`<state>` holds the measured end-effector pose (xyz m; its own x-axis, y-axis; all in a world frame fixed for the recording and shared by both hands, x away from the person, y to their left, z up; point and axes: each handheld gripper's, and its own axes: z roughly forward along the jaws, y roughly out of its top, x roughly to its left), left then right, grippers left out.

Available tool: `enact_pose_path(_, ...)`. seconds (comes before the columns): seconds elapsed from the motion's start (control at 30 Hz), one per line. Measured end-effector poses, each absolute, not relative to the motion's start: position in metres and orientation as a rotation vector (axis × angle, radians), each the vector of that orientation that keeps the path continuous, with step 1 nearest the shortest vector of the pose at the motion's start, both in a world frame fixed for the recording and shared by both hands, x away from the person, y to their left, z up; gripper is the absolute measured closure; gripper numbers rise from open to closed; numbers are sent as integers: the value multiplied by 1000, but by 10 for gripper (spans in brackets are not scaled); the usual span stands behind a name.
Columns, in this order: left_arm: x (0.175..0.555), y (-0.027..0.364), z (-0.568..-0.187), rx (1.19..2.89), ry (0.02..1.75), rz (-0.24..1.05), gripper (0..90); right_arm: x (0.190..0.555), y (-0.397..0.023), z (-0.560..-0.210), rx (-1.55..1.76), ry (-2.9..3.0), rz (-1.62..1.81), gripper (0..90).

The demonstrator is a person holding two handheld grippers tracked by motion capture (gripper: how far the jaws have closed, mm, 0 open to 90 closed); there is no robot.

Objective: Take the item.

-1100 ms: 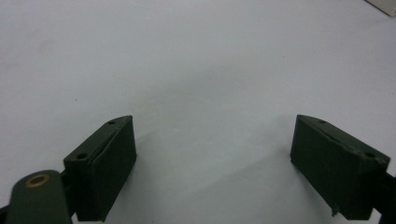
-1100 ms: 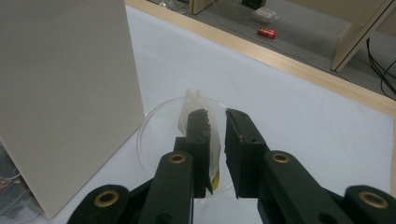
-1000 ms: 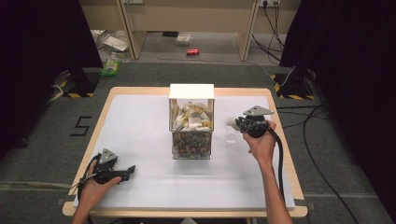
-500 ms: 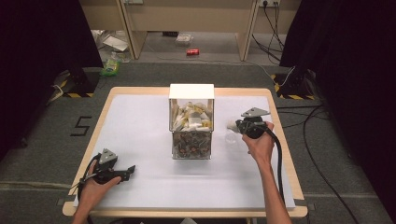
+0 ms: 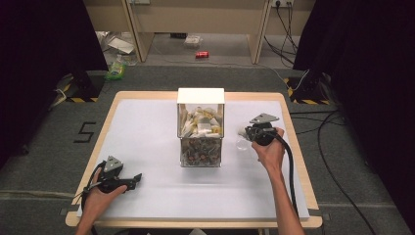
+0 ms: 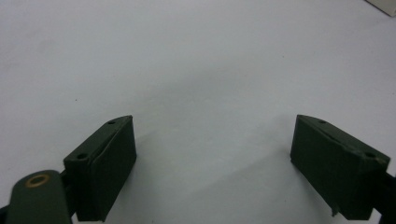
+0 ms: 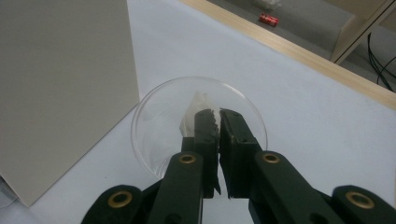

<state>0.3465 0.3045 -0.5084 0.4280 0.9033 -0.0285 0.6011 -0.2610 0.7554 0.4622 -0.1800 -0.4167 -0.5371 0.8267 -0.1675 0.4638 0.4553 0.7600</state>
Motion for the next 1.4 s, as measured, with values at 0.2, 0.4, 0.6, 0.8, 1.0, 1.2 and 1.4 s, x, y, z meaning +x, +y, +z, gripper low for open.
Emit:
enact_pose_path(0.2,347,304,-508,1975,1268,545,133,463,-180,-416,1091,2171,914,817)
enact_pose_path(0.4,347,304,-508,1976,1268,545,134,458,-181,-405,1077,2124,973,767)
enact_pose_path(0.6,347,304,-508,1975,1268,545,134,452,-180,-396,1097,2092,1031,630)
enact_pose_path(0.8,347,304,-508,1974,1268,545,134,447,-178,-391,1136,2072,1096,443)
enact_pose_path(1.0,347,304,-508,1973,1268,545,134,440,-173,-390,1158,2073,1105,346)
enact_pose_path(1.2,347,304,-509,1973,1268,545,134,429,-177,-395,1179,2078,1110,317)
enact_pose_path(1.4,346,304,-509,1973,1268,545,134,417,-186,-399,1203,2052,1133,311)
